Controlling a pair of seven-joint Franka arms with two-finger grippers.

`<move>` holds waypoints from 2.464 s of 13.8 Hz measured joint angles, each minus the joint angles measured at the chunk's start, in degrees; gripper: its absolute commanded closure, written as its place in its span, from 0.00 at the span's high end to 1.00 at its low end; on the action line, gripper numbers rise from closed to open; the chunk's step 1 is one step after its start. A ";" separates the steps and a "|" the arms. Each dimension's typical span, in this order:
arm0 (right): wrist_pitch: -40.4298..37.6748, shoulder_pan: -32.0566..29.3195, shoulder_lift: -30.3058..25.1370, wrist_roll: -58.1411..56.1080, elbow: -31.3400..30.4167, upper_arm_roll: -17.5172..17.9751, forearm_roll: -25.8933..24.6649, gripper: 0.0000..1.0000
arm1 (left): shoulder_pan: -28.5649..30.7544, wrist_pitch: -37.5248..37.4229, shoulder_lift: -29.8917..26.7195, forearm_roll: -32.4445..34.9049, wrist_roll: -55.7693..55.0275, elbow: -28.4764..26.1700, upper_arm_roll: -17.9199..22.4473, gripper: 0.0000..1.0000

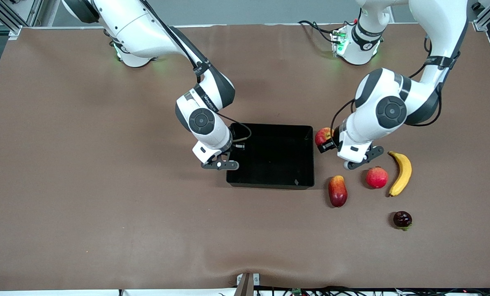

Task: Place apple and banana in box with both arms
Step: 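Lower the red apple into the box and open the left gripper, then retract the right gripper while the left gripper moves to the banana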

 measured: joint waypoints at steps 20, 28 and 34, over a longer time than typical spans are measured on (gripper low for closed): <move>-12.53 -19.22 -20.35 -25.64 -11.00 -1.78 -1.08 1.00 | -11.34 3.71 24.84 13.18 -18.51 14.46 0.26 1.00; -22.82 -28.28 -29.18 -30.01 -11.43 -1.82 -1.12 1.00 | -10.53 3.72 22.16 14.00 -18.50 17.14 0.28 1.00; -35.32 -37.13 -35.96 -43.17 -11.17 -1.88 -1.12 1.00 | -7.40 -9.29 14.90 14.01 -13.93 24.68 0.28 1.00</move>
